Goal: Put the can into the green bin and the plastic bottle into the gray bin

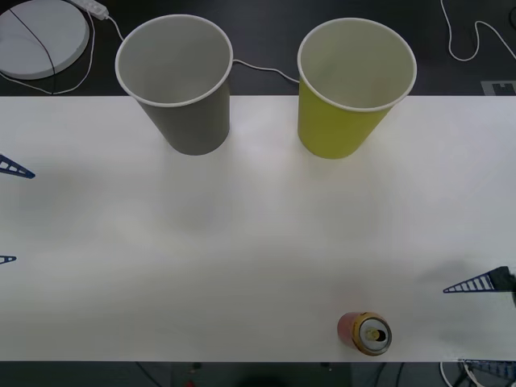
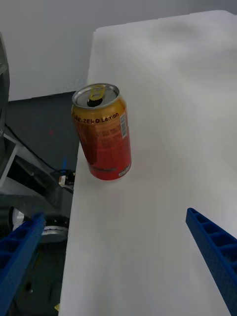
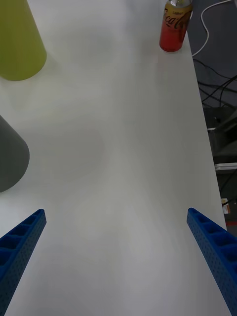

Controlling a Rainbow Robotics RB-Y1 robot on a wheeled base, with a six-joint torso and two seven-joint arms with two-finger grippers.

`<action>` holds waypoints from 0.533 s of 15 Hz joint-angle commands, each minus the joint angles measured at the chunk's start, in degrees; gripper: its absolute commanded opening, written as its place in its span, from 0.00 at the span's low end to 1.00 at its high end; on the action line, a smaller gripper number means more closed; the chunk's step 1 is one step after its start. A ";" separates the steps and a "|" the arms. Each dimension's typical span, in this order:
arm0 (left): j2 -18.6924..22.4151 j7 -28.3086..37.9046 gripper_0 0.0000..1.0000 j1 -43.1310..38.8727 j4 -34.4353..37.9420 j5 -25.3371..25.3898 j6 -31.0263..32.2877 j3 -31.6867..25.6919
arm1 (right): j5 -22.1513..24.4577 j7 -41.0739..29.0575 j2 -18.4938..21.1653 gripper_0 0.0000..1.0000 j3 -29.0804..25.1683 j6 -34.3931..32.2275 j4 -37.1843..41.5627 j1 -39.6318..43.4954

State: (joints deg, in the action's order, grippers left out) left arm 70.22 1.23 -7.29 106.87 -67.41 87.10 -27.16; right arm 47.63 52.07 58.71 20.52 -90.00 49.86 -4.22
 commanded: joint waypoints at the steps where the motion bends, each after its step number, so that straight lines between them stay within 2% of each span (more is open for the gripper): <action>1: 0.00 0.00 1.00 0.00 0.00 0.00 0.00 0.00 | -2.63 0.84 -2.72 1.00 4.09 0.00 -3.36 -1.84; 8: 0.00 0.00 1.00 0.00 0.00 0.00 0.00 0.00 | -2.63 1.81 -9.05 1.00 5.14 0.00 -5.82 -2.98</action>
State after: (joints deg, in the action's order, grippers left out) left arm 70.22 1.23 -7.29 106.87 -67.41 87.10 -27.16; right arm 44.95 53.85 50.18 25.61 -90.00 44.02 -7.21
